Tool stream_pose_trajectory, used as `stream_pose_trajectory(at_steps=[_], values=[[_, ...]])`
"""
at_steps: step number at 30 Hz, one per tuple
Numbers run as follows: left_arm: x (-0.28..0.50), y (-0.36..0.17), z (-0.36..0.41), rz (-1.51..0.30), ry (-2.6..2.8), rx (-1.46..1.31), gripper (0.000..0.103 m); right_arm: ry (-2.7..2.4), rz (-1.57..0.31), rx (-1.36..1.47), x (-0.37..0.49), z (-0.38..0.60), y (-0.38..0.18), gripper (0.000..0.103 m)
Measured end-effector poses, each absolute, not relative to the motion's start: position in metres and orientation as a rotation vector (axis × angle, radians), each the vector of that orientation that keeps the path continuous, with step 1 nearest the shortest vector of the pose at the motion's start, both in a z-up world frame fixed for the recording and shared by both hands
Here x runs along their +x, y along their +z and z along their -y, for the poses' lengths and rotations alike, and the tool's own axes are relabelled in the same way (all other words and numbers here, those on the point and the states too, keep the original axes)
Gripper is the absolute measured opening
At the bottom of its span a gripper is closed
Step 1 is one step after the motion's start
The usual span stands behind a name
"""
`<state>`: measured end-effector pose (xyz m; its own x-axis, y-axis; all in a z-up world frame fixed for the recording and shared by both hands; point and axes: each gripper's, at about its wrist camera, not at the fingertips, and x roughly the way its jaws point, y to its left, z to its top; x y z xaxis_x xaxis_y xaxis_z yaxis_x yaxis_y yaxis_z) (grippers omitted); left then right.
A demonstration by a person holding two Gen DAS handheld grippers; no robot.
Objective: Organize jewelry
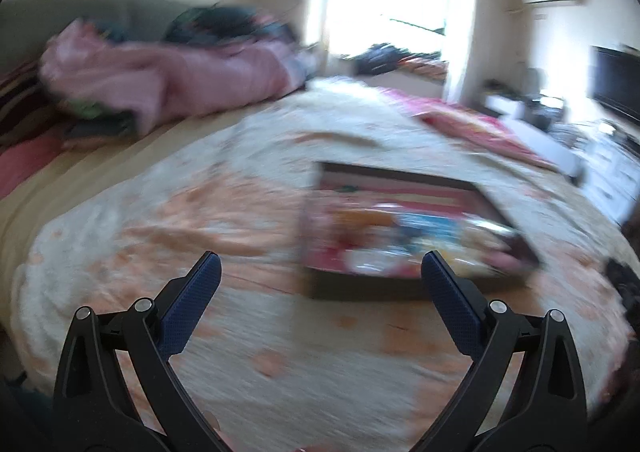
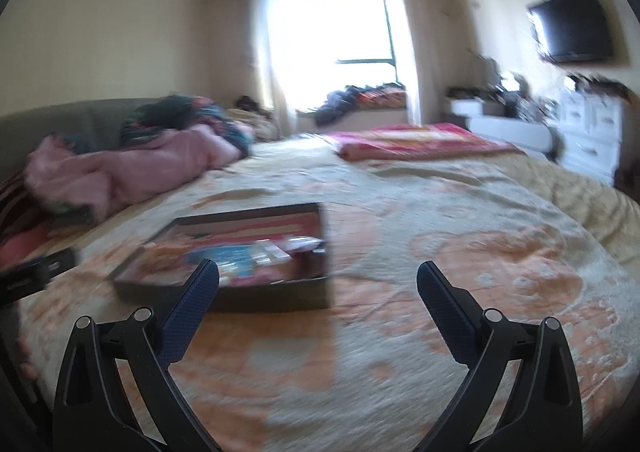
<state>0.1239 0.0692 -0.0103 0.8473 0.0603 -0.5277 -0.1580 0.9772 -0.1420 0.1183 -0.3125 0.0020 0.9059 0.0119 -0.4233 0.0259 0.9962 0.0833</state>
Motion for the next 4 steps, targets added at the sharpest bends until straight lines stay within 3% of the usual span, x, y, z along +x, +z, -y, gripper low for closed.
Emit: stream_pose_trajectory(at_steps=[4], values=[[0.194,-0.026,-0.15,-0.741,0.295,-0.28,0.092,-0.27,-0.686,0.065,0.201,0.381,-0.018,0.096]])
